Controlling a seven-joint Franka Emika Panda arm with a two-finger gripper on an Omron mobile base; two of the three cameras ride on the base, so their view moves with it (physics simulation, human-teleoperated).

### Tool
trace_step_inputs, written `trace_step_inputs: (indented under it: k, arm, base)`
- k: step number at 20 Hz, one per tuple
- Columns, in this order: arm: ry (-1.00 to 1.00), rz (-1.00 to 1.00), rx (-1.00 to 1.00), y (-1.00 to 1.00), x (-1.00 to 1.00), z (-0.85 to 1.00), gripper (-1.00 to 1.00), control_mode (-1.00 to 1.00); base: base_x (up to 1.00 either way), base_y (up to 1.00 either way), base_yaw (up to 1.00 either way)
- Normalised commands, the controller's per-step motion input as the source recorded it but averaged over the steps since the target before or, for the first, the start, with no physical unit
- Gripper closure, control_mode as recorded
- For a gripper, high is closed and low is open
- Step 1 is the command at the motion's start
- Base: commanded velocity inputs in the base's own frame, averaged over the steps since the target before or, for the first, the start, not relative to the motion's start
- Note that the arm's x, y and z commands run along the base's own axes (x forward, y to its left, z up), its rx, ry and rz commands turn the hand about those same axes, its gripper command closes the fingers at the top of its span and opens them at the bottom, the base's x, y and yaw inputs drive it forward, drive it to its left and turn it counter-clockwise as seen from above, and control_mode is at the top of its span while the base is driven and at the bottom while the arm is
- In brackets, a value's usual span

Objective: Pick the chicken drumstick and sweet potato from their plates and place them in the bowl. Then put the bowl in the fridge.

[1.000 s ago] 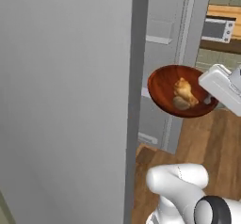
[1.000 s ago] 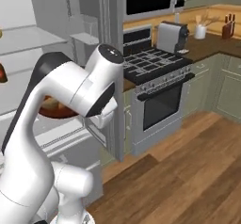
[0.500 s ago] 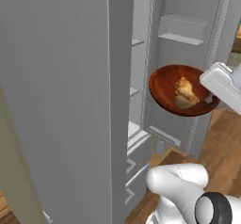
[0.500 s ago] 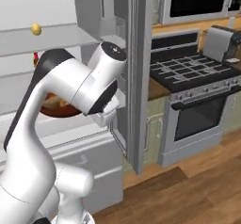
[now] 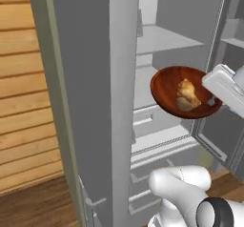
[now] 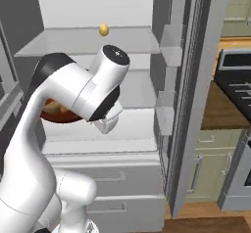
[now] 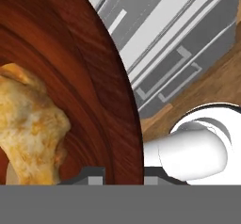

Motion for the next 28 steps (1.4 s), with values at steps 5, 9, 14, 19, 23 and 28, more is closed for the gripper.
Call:
trace_step_inputs:
  k: [5, 9, 14, 19, 23, 28]
  arm:
    - [0.00, 0.00, 0.00, 0.00, 0.00, 0.00, 1.00, 1.00]
    - [0.00, 0.00, 0.00, 0.00, 0.00, 0.00, 1.00, 1.00]
    - [0.00, 0.00, 0.00, 0.00, 0.00, 0.00, 1.00, 1.00]
    - [0.00, 0.00, 0.00, 0.00, 0.00, 0.00, 1.00, 1.00]
    - [0.00, 0.00, 0.00, 0.00, 0.00, 0.00, 1.00, 1.00]
    - [0.00, 0.03, 0.01, -0.18, 0.00, -0.04, 1.00, -1.00]
  base:
    - [0.00, -0.30, 0.61]
    - [0.00, -0.33, 0.21]
    - [0.03, -0.81, 0.02]
    - [0.46, 0.24, 0.01]
    - [0.71, 0.24, 0.00]
    - [0.05, -0.01, 0.00]
